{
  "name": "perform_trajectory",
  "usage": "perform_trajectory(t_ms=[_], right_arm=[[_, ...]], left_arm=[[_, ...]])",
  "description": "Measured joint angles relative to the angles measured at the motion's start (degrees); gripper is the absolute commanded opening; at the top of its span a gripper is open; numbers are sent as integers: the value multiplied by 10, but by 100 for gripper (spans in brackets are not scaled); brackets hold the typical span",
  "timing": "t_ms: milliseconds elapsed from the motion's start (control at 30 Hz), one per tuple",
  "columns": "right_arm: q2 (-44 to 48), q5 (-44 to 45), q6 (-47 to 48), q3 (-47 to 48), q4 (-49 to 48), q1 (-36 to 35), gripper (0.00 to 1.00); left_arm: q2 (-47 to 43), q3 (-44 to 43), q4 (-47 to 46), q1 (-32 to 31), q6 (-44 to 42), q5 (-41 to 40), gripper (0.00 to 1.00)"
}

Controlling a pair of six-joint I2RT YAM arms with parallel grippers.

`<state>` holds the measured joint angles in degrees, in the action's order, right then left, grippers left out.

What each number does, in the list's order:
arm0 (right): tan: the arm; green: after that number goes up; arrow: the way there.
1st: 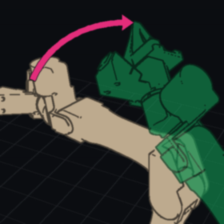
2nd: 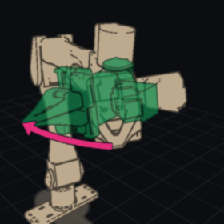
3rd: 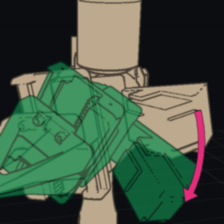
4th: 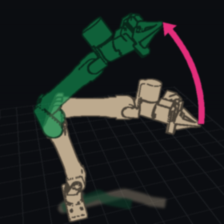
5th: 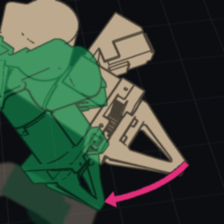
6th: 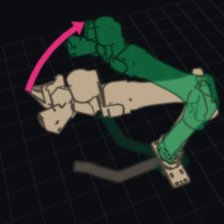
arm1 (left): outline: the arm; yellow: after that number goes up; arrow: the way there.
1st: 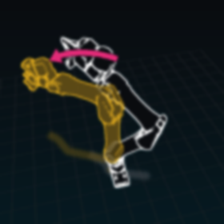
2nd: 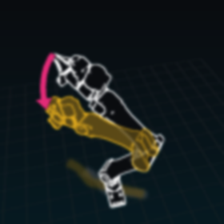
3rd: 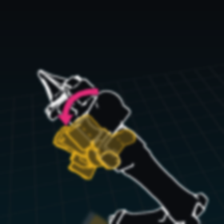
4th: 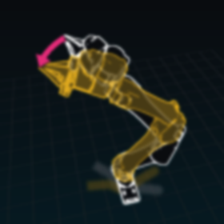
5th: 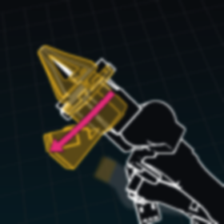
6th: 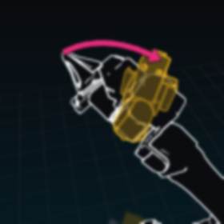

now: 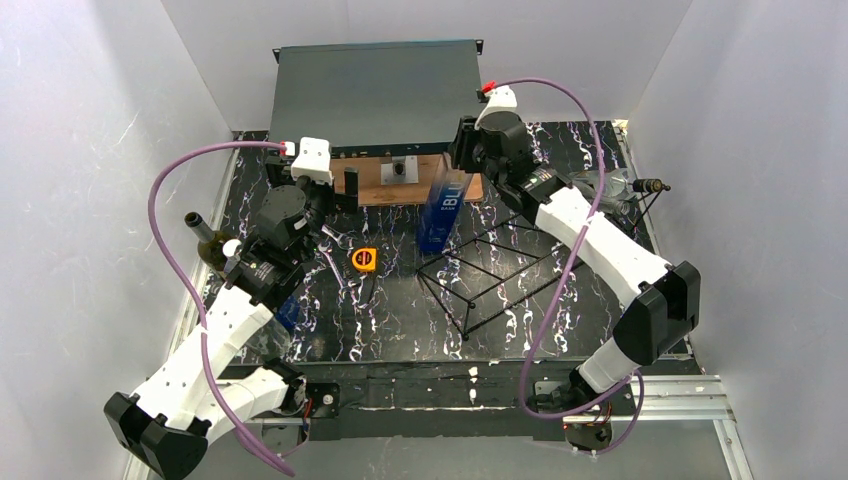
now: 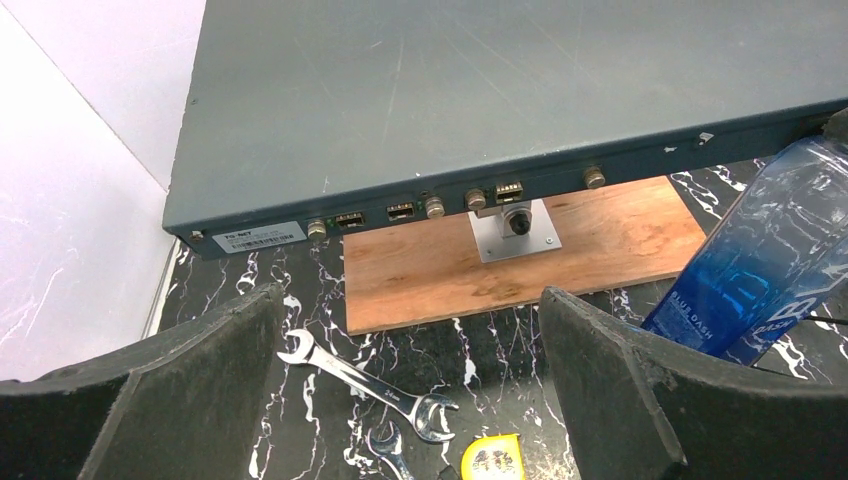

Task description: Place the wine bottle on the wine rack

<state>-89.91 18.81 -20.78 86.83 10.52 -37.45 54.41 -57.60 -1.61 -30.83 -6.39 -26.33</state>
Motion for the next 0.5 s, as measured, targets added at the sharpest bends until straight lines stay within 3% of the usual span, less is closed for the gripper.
perform_trajectory(t_ms=[300,500], right_arm=[[22,-26,-5,-8,10,33,1],[57,2,9,-31,22,83,1]], left_arm=[[-6,0,0,0,0,0,98],[-6,0,0,0,0,0,98]])
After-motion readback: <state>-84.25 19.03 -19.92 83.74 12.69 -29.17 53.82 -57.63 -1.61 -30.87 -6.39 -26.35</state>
